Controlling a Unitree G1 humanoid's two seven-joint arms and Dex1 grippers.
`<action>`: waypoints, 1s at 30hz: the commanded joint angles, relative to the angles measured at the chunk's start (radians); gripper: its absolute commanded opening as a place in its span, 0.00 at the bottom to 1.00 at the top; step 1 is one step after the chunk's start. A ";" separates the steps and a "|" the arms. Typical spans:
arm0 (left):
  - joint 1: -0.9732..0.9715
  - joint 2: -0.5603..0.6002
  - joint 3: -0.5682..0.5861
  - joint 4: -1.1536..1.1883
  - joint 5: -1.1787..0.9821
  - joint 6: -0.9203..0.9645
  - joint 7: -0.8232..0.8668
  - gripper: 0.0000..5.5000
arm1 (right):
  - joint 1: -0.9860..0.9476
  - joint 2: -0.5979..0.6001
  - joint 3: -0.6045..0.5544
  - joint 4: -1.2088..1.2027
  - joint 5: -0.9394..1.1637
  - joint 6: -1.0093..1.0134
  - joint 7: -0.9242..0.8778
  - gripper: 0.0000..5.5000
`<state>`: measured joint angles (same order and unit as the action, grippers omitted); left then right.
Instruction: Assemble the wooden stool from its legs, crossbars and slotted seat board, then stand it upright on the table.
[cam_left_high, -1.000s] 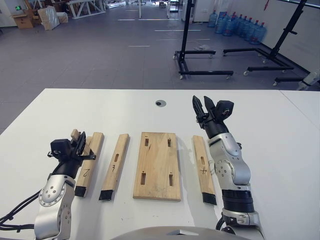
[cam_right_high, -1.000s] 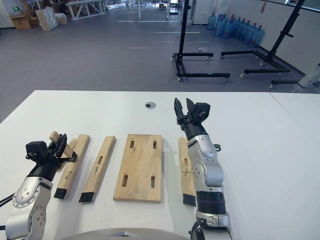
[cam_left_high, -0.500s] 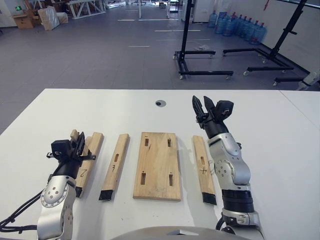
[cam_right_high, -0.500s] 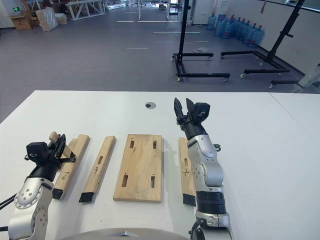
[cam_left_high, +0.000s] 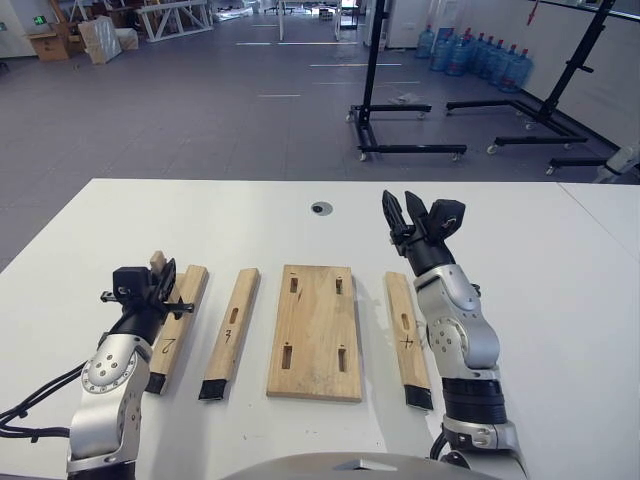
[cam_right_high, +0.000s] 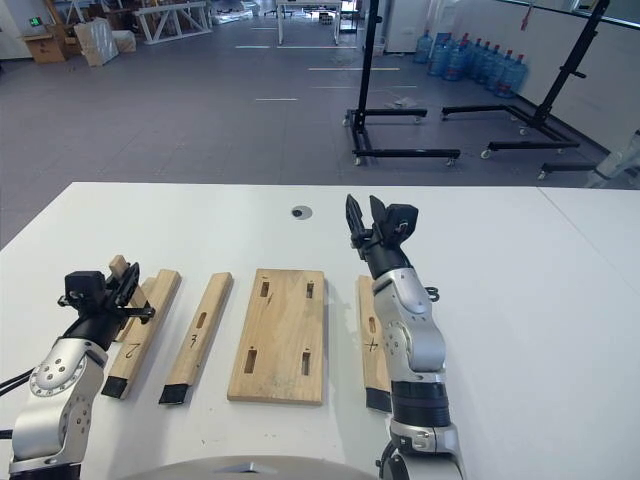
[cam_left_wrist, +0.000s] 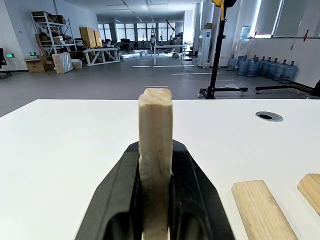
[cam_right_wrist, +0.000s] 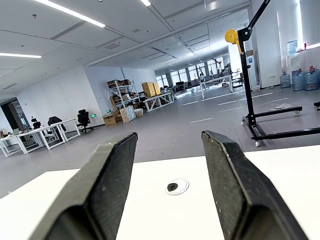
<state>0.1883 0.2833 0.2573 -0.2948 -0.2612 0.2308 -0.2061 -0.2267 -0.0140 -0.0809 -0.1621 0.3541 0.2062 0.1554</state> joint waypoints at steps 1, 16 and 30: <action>0.035 -0.005 -0.008 0.058 -0.008 0.031 -0.027 0.07 | -0.022 0.003 -0.006 -0.006 0.008 0.007 -0.004 0.43; 0.139 -0.060 -0.025 0.208 0.004 -0.160 -0.077 0.07 | -0.040 -0.001 -0.013 -0.005 0.008 0.013 0.000 0.43; 0.171 -0.062 -0.069 0.297 0.018 -0.239 -0.088 0.07 | -0.053 -0.002 -0.013 0.001 0.006 0.024 -0.003 0.43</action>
<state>0.2629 0.2428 0.2322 -0.1153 -0.2669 -0.1090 -0.2748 -0.2560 -0.0130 -0.0904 -0.1619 0.3546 0.2173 0.1564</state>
